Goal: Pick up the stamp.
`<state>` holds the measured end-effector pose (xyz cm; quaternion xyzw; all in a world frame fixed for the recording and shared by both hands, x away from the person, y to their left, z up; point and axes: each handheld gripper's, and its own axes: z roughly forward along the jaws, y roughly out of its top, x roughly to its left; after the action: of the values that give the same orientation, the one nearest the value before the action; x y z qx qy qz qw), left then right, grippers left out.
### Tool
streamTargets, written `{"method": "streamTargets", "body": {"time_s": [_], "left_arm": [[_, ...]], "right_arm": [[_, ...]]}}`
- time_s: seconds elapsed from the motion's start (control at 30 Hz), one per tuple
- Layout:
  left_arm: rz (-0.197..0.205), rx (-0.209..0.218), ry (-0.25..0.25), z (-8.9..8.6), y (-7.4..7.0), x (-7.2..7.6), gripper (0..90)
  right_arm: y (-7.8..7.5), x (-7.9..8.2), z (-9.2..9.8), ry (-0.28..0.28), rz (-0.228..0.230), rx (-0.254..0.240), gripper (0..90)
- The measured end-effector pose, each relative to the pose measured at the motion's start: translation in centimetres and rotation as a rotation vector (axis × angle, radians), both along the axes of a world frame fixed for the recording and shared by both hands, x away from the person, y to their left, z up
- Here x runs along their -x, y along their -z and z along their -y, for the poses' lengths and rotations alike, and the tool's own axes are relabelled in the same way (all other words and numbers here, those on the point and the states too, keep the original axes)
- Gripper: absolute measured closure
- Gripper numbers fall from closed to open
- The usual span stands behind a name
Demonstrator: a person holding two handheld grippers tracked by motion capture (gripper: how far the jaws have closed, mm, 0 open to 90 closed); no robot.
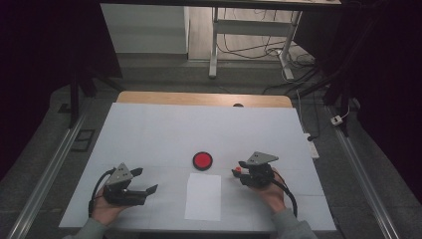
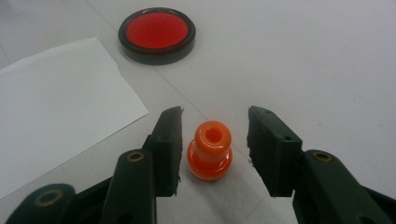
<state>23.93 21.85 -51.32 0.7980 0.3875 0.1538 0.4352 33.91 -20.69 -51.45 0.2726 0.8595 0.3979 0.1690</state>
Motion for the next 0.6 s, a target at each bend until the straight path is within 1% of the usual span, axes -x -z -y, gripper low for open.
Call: {"method": "streamTargets", "body": {"time_s": [0.13, 0.43, 0.6], "left_arm": [[0.000, 0.000, -0.002, -0.04, 0.04, -0.01, 17.8], [-0.001, -0.001, -0.002, -0.04, 0.06, -0.01, 17.8], [-0.001, -0.002, -0.003, -0.05, 0.06, 0.00, 17.9]], "right_arm": [[0.07, 0.00, -0.12, -0.006, 0.000, 0.000, 59.7], [0.15, -0.02, -0.12, -0.005, -0.003, 0.007, 64.0], [0.22, -0.08, -0.14, -0.008, -0.001, 0.008, 68.0]]}}
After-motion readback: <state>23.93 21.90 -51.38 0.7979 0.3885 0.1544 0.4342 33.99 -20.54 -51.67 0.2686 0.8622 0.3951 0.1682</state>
